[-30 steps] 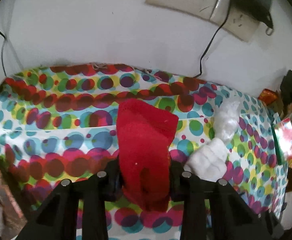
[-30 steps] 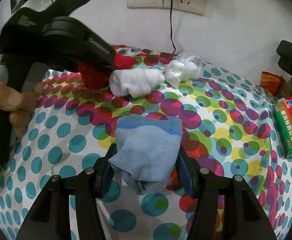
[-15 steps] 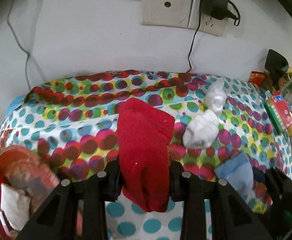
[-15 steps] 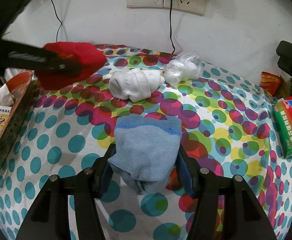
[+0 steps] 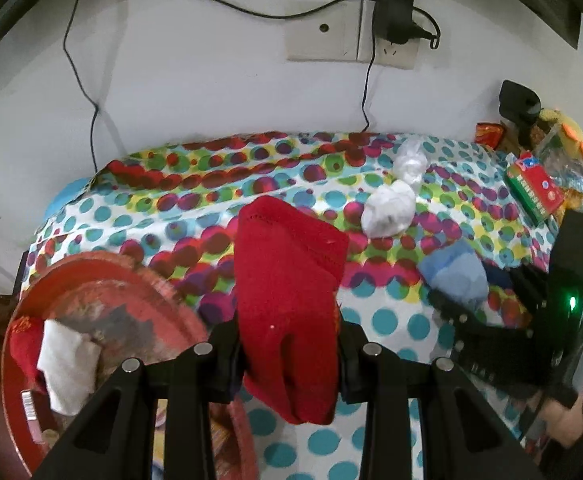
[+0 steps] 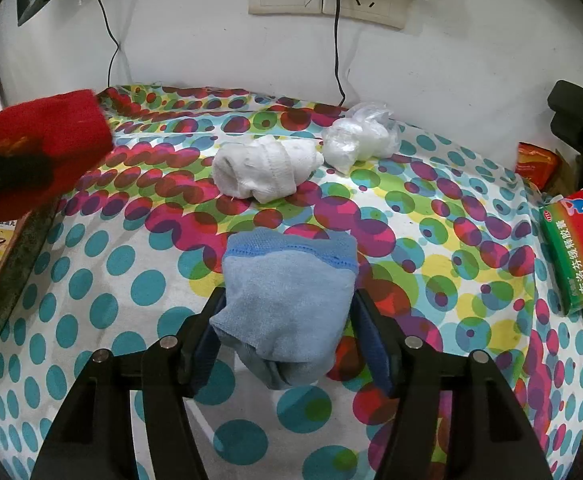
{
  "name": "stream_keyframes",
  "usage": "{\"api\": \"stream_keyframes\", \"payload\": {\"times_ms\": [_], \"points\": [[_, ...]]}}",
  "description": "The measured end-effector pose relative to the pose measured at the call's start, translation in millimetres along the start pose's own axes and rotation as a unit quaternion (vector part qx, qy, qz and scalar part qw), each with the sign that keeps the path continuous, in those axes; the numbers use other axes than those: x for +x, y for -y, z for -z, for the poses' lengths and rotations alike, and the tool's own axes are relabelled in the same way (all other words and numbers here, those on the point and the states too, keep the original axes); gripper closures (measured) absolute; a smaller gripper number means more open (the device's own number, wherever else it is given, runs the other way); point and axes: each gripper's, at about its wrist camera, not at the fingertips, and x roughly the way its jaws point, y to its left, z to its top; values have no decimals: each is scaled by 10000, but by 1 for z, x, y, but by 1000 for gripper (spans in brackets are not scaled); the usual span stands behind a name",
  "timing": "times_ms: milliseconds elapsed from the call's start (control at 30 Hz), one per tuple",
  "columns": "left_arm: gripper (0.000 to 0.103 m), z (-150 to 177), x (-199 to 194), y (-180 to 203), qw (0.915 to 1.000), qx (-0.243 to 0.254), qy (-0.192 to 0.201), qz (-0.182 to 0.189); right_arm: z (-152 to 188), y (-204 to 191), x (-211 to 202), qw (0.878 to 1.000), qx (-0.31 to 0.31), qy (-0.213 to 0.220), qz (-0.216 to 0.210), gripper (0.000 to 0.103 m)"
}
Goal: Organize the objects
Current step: 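Carry the red sock toward the tray with the left gripper while the right gripper holds the blue sock, then lower the red sock onto the tray and open the left gripper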
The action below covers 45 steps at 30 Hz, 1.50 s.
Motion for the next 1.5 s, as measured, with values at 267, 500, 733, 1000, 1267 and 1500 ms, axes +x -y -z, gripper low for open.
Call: {"api": "stream_keyframes", "payload": {"times_ms": [267,500,733,1000,1267,1500], "points": [[69,19,-14,-27,9997,-218,-42,-86,0,2,0,10000,8,-4,14,42],[69,30,-24,-51,9991,-400,-32,-162,1,3,0,10000,4,-5,23,42],[69,40,-27,-79,9976,-626,-112,-265,1,1,1,10000,6,-6,32,41],[69,47,-35,-118,9958,-722,-126,-546,0,1,1,10000,5,-8,36,41],[68,64,-35,-154,9938,-896,-168,-636,0,0,1,10000,8,-10,40,40],[68,77,-33,-174,9938,-929,-150,-590,0,0,2,10000,6,-12,46,39]]}}
